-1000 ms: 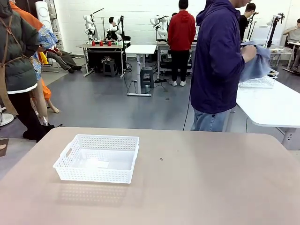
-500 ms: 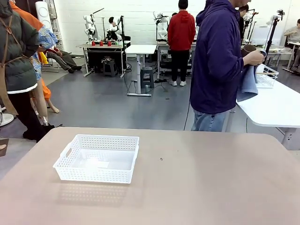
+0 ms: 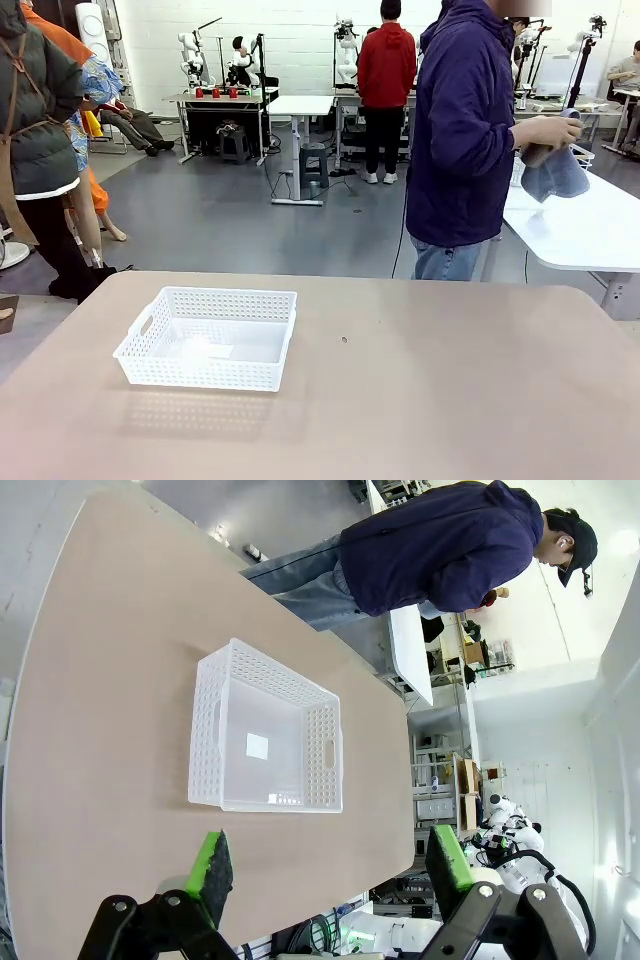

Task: Clean and organize the cups into the basket.
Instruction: Pick up the Organizing basket and move it to the center of the table, then pick up the Reusable plastic cup from the right side of the table and place it inside the Organizing basket.

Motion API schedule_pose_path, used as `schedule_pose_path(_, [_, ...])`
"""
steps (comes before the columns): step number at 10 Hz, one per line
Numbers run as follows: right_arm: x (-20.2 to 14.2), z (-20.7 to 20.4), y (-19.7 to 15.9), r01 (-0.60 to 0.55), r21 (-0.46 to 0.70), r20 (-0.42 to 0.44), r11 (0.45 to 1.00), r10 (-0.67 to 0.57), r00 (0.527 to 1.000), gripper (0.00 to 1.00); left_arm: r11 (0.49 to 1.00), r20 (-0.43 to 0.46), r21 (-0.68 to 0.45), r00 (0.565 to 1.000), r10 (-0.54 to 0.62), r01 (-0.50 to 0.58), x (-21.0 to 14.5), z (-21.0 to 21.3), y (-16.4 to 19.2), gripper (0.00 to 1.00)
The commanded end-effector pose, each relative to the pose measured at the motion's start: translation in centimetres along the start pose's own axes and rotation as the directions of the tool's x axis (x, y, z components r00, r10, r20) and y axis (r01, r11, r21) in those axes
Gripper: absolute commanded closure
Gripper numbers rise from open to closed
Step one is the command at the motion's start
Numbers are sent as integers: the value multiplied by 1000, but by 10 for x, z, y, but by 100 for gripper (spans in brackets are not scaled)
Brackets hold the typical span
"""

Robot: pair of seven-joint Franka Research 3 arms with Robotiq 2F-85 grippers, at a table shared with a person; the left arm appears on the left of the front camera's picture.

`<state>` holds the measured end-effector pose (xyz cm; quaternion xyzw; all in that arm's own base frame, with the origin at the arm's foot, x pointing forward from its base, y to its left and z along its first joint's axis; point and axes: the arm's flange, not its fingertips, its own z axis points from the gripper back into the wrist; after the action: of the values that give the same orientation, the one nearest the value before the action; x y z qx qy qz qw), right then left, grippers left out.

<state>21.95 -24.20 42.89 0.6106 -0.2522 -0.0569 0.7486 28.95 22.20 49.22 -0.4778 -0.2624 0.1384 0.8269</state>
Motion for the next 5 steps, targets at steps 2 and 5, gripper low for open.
schedule_pose_path(2, [2, 1, 0, -1, 8, 8, 1000, 1, 1000, 0, 1000, 3, -17, 1000, -1, 1, 1, -1, -1, 0])
schedule_pose_path(5, [2, 1, 0, -1, 8, 8, 1000, 1, 1000, 0, 1000, 3, -17, 1000, -1, 1, 1, -1, -1, 0])
